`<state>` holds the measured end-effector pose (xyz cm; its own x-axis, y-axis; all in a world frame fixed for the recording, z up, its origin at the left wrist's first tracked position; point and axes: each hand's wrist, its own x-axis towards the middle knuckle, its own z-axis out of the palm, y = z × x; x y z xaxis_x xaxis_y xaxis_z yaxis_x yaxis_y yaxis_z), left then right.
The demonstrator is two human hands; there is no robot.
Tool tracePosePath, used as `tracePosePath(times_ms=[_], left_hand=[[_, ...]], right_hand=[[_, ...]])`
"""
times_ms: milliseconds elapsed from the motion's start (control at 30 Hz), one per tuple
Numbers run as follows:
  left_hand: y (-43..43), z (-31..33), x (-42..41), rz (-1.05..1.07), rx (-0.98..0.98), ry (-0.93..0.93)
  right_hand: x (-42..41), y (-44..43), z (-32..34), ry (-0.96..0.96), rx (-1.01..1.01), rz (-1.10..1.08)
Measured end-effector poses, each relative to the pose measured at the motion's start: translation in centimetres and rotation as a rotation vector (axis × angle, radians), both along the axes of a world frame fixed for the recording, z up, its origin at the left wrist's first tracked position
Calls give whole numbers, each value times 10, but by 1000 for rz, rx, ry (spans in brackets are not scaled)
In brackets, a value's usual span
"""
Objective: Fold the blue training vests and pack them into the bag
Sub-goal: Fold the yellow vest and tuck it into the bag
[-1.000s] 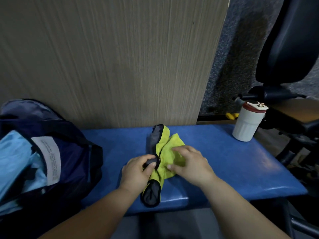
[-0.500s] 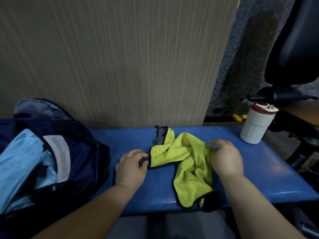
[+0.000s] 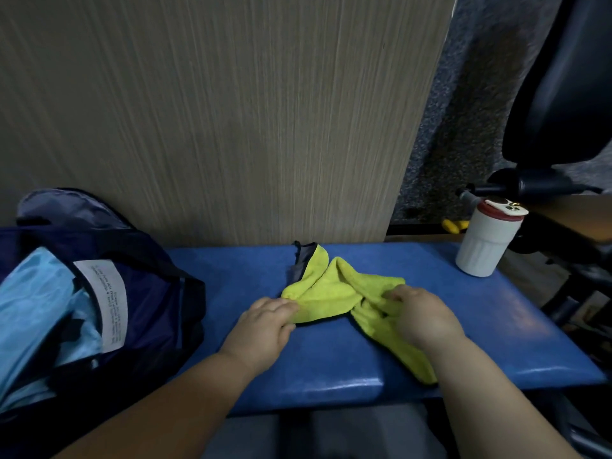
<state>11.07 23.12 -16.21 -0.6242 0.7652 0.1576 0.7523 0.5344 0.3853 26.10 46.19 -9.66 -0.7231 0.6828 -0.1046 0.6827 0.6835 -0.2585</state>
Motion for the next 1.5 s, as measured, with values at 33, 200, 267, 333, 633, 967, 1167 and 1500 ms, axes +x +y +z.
tracePosePath(times_ms=[33,200,267,333,633,967,1167,1500], left_hand=[[-1,1,-2,15,28,13],[-17,6,-9,135,8,21],[-24,3,-12,173,31,25],[-27,0,-12,188,54,63],[-38,20,-5,154,-132,21],[-43,40,-13,34,-272,-145],[-32,73,-6,203,137,-121],[-57,184,-29,304,821,-508]], right_hand=[[5,6,1,35,71,-75],[13,23,2,310,135,-157],[11,20,0,174,-52,11],[11,16,-8,-34,-50,139],[24,40,-37,190,-31,-117],[36,22,-41,409,69,-132],[46,4,5,697,19,-229],[70,48,94,721,-221,-387]])
